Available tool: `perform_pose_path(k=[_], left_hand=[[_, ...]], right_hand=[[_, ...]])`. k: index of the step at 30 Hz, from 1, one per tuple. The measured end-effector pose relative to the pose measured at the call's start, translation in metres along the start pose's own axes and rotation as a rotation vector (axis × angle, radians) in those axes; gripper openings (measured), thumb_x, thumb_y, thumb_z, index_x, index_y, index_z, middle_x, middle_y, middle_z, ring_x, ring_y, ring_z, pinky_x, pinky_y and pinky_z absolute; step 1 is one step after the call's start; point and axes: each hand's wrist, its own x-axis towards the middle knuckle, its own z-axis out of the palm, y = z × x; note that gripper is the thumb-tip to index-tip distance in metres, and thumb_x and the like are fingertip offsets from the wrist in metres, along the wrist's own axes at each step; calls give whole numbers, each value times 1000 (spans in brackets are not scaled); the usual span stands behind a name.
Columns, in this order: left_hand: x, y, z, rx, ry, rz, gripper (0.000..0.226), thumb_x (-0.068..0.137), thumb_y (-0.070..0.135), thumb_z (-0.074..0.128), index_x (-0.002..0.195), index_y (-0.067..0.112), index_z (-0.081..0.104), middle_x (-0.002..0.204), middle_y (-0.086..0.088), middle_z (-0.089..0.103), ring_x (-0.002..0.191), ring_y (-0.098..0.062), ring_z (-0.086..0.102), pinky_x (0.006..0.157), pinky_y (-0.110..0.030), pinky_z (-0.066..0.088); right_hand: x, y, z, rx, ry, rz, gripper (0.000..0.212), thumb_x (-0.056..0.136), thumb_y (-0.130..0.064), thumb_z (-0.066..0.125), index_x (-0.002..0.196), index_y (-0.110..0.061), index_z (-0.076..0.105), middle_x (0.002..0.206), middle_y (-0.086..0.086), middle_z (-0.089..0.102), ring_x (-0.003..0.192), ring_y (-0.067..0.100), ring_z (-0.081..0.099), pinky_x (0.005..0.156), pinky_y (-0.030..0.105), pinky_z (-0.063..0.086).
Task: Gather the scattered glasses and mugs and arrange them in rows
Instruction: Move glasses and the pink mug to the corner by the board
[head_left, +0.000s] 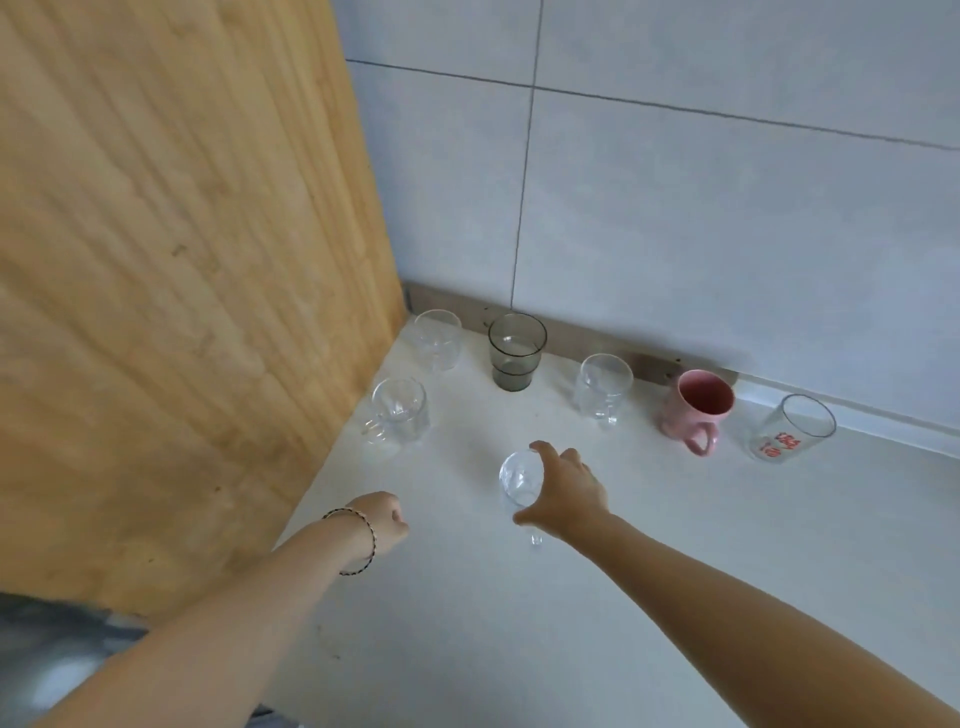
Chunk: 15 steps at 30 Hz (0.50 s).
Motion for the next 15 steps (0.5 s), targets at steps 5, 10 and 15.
perform_pose_path(k=[5,10,15], left_hand=[[25,-23,-7,-47,-21,49,37,84,13,41,54,27,25,67,5,30,68,-18,32,50,-22,15],[40,-29,-4,-53,-83,90,29,86,14,41,60,26,34,84,0,40,79,-19,36,55,-23,27],[48,-19,-8,-38,-89,133,28,85,13,40,61,25,33,88,0,39,79,-18,34,56,-23,26]], right_hand=[[58,-51,5,30,78,50,85,69,-31,77,140,-27,29,126,9,42,118,27,48,92,33,45],[86,-69,13,41,91,118,87,72,-35,75,142,-26,26,129,10,41,121,27,47,94,34,45],[86,-63,13,79,60,127,94,76,-43,70,149,-26,13,136,9,39,126,27,45,98,36,43]])
